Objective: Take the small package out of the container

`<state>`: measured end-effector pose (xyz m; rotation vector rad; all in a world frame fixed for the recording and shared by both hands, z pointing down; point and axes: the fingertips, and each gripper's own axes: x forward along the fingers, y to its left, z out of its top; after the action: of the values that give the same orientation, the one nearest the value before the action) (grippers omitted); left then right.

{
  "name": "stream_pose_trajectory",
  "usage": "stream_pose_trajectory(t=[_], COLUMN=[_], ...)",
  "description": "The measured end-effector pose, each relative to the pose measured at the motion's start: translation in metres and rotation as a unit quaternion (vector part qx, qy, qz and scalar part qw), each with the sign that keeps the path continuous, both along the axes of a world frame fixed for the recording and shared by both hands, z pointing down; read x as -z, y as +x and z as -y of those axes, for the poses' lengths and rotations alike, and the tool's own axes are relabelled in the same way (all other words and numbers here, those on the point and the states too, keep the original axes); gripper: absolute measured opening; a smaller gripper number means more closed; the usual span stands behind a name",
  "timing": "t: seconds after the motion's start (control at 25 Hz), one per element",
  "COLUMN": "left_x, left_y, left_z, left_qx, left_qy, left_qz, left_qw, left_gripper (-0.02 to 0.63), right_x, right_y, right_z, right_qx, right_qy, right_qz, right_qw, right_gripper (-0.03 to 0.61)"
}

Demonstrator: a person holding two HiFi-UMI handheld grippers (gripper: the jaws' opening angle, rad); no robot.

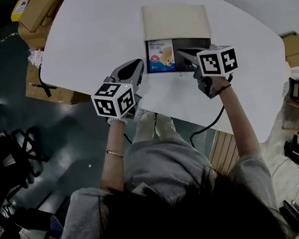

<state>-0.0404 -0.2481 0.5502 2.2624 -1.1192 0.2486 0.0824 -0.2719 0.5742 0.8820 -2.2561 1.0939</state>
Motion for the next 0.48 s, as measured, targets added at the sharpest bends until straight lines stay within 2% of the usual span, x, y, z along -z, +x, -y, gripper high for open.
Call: stream_pose_trajectory(t=[0.16,0.32,0.48], left_x=[-0.005,-0.010,-0.013], left_y=[0.000,0.001,0.000], left_z=[0.002,0.002,0.004], left_qx=[0.002,0.005,0.008], left_qy=[-0.005,-0.009,-0.013], left_qz=[-0.002,-0.004,-0.004], left_qw=[1.0000,0.9999,0.9999], left_gripper=[-0.014,-0.014,-0.014], right_x=[-0.012,-0.018,-0.023], right_y=[0.001,0.001,-0.002], right_z=[0.003,0.007,0.008], right_qx=[0.006,0.000,0.004], right_qy=[-0.066,-0.137,-0.180], right_qz=[0.009,0.049,0.068], right_qw=[0.998,0.989,0.981], right_gripper=[0.012,0.012,0.014])
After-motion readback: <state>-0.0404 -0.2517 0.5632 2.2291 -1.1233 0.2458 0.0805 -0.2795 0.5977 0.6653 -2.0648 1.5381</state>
